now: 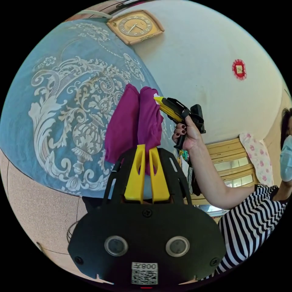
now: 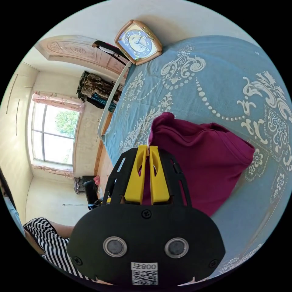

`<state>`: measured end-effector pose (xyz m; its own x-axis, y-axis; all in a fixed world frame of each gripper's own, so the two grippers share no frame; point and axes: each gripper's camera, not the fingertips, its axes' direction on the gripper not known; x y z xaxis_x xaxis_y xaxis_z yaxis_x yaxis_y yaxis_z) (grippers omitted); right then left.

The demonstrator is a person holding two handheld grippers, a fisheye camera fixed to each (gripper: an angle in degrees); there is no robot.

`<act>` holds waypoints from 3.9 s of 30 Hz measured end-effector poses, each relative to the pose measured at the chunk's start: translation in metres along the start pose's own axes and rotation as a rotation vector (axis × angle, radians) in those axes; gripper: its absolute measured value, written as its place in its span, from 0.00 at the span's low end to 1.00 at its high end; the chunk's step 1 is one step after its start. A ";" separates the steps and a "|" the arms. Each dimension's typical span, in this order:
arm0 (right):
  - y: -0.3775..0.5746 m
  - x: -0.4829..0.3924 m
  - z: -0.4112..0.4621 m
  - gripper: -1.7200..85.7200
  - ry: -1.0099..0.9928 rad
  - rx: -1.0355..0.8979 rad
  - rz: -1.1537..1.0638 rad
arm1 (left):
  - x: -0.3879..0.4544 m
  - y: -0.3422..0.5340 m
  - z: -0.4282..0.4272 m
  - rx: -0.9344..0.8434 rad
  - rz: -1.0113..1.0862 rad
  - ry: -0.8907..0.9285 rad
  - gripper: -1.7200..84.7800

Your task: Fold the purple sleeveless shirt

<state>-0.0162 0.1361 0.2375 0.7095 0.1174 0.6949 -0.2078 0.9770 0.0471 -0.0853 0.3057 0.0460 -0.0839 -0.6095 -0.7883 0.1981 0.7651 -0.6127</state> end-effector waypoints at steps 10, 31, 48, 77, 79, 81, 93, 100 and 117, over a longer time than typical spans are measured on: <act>-0.023 0.041 0.086 0.04 -0.028 -0.055 0.010 | -0.003 -0.023 -0.071 0.034 -0.160 0.112 0.05; -0.066 0.139 0.129 0.02 0.011 -0.081 0.042 | 0.041 -0.020 -0.177 0.114 -0.241 0.188 0.05; -0.032 0.182 0.073 0.02 0.096 -0.020 0.004 | 0.100 -0.025 -0.157 0.049 -0.054 -0.004 0.02; 0.225 0.270 -0.058 0.11 -0.190 -0.103 0.325 | 0.103 0.113 -0.097 0.023 -0.110 0.131 0.03; 0.223 0.267 -0.059 0.11 -0.187 -0.112 0.316 | 0.107 0.126 -0.082 -0.011 -0.093 0.125 0.03; 0.221 0.267 -0.060 0.11 -0.205 -0.120 0.317 | 0.112 0.136 -0.068 -0.044 -0.071 0.118 0.04; 0.233 0.278 -0.089 0.05 -0.399 -0.119 0.353 | 0.220 0.181 0.076 -0.371 0.594 -0.252 0.13; 0.238 0.277 -0.105 0.05 -0.475 -0.106 0.355 | 0.244 0.218 0.133 -0.411 0.852 -0.542 0.08; 0.262 0.260 -0.095 0.06 -0.542 -0.083 0.399 | 0.221 0.196 0.100 -0.385 0.771 -0.502 0.08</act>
<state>0.1780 0.4396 0.3625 0.1465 0.3877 0.9101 -0.3157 0.8902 -0.3284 0.0330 0.2998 -0.2428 0.3749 0.1332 -0.9175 -0.3131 0.9497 0.0099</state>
